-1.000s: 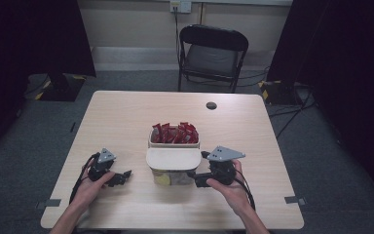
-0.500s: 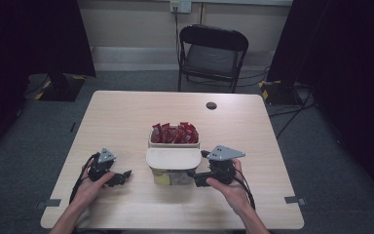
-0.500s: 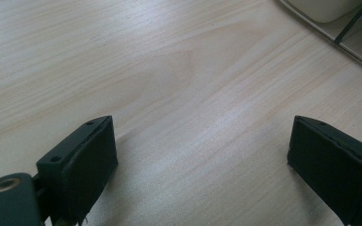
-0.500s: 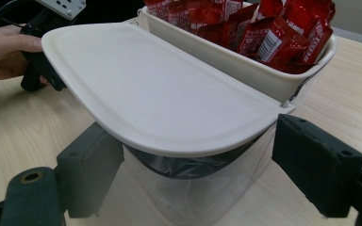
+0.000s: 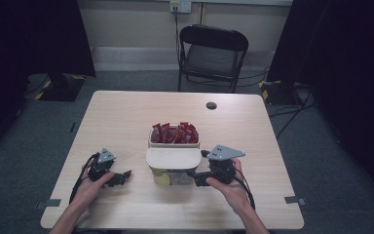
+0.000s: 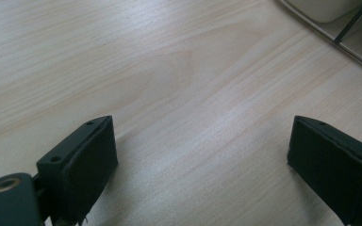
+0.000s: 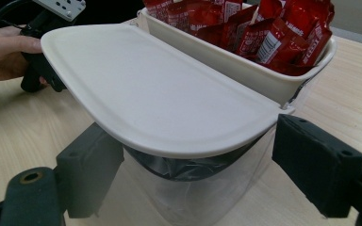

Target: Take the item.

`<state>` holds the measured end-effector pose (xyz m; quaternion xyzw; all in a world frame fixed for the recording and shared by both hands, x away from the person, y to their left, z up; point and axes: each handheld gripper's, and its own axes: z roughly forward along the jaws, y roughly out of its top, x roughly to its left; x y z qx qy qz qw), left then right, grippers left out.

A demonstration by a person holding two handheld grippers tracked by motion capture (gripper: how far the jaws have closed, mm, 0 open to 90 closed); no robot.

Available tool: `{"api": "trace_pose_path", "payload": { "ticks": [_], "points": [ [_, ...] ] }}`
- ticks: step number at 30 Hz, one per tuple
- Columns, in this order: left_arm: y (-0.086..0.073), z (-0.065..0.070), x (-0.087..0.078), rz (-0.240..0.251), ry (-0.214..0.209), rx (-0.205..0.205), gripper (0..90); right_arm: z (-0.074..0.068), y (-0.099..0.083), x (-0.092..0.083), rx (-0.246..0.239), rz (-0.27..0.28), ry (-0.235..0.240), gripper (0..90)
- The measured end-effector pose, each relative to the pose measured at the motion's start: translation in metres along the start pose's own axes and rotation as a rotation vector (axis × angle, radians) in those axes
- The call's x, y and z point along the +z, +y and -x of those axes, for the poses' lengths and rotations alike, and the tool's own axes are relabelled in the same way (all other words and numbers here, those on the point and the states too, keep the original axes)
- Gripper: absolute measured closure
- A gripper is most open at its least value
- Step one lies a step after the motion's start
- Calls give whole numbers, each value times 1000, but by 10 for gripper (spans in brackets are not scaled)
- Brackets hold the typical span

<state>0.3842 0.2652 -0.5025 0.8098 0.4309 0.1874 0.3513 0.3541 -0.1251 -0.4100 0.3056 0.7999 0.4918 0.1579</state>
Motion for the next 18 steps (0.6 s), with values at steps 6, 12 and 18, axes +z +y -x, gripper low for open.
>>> {"api": "trace_pose_path", "payload": {
  "ticks": [6,12,18],
  "points": [
    [0,0,0,0,1,0,81,0,1,0,2,2,-2,168],
    [0,0,0,0,0,0,81,0,3,1,-1,4,-3,167],
    [0,0,0,0,1,0,81,1,3,0,2,6,0,169]
  ]
}}
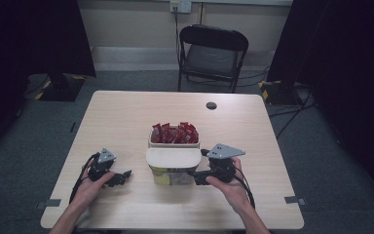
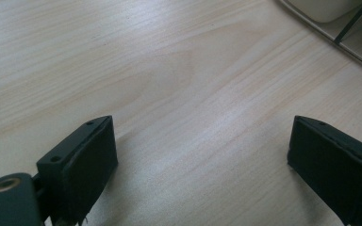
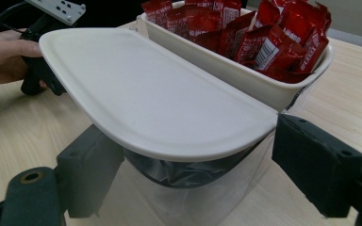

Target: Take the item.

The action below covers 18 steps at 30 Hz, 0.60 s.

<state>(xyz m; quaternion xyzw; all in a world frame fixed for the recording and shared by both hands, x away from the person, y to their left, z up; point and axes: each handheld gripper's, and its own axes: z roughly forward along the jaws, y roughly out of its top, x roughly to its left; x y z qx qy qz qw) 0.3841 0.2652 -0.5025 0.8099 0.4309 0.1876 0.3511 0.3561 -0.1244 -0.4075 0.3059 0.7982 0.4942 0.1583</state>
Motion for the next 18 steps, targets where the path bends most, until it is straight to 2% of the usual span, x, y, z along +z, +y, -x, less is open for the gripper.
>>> {"api": "trace_pose_path", "payload": {
  "ticks": [18],
  "points": [
    [0,0,0,0,-1,0,81,0,5,1,-2,21,-5,164]
  ]
}}
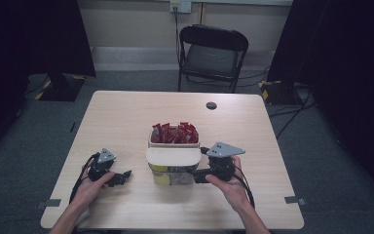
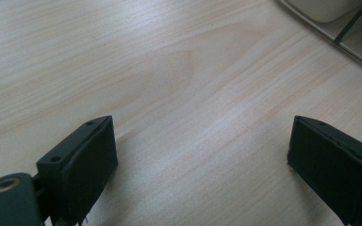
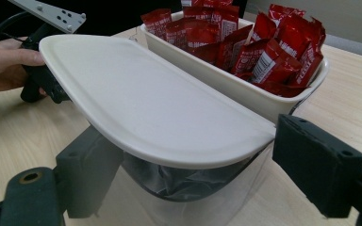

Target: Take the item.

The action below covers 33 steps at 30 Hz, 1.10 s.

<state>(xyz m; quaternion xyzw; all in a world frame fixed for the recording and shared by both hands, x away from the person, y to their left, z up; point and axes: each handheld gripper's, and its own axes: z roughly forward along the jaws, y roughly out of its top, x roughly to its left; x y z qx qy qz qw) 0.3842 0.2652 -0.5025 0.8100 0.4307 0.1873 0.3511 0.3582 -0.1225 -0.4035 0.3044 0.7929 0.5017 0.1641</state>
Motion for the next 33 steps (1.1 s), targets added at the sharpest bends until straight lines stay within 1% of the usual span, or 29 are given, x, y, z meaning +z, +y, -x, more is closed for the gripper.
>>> {"api": "trace_pose_path", "payload": {
  "ticks": [3,11,17,22,28,33],
  "points": [
    [0,0,0,1,0,-1,81,-1,1,0,0,2,-4,162],
    [0,0,0,1,1,-1,81,1,3,0,-3,6,2,168],
    [0,0,0,1,1,-1,81,2,7,0,-2,18,2,180],
    [0,0,0,1,0,-1,81,3,9,0,-2,28,3,203],
    [0,0,0,1,0,-1,81,4,10,1,0,26,6,229],
    [0,0,0,1,0,-1,81,6,13,1,7,24,30,271]
  ]
}}
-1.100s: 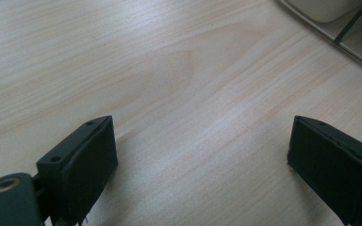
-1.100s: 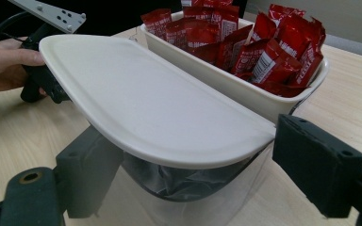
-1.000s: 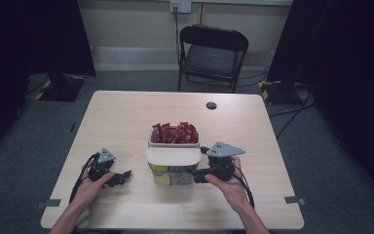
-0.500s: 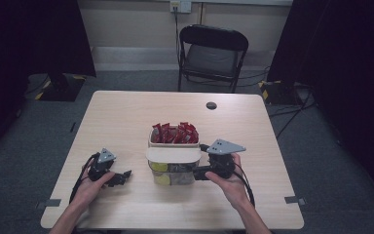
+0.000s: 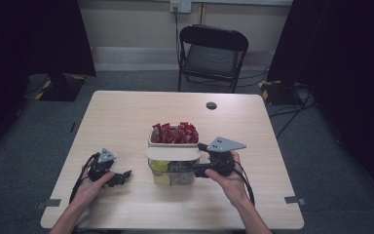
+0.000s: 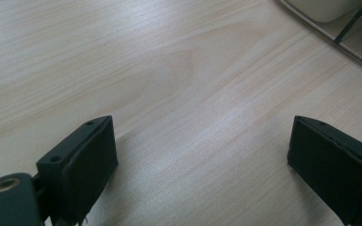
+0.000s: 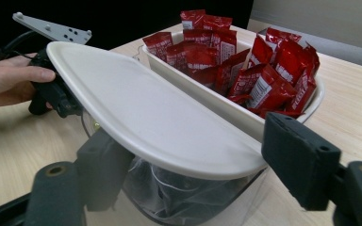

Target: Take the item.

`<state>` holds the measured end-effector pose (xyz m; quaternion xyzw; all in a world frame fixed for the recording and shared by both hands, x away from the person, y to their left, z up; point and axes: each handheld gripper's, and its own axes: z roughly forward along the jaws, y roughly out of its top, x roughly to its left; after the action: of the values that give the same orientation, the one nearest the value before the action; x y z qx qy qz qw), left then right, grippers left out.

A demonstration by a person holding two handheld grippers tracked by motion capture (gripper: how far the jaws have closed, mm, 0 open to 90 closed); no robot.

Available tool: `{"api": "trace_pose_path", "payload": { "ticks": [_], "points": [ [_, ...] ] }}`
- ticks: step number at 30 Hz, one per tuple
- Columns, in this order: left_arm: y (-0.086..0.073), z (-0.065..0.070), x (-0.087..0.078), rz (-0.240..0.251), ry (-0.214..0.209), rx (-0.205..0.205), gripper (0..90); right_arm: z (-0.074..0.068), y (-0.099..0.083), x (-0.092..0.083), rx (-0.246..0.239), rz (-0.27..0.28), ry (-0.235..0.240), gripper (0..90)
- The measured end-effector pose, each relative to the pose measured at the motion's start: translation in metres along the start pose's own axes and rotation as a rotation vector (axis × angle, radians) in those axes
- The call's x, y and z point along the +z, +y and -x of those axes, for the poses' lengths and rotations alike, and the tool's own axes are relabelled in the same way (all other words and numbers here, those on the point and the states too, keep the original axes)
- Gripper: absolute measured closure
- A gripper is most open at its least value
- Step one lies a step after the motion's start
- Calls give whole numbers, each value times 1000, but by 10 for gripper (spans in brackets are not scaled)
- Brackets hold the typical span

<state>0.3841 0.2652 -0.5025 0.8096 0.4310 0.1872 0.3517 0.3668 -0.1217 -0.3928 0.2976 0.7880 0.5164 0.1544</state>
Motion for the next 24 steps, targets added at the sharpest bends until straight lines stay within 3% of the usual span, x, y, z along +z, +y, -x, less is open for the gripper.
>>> {"api": "trace_pose_path", "payload": {
  "ticks": [24],
  "points": [
    [0,0,0,0,0,0,81,1,9,5,5,15,23,386]
  ]
}}
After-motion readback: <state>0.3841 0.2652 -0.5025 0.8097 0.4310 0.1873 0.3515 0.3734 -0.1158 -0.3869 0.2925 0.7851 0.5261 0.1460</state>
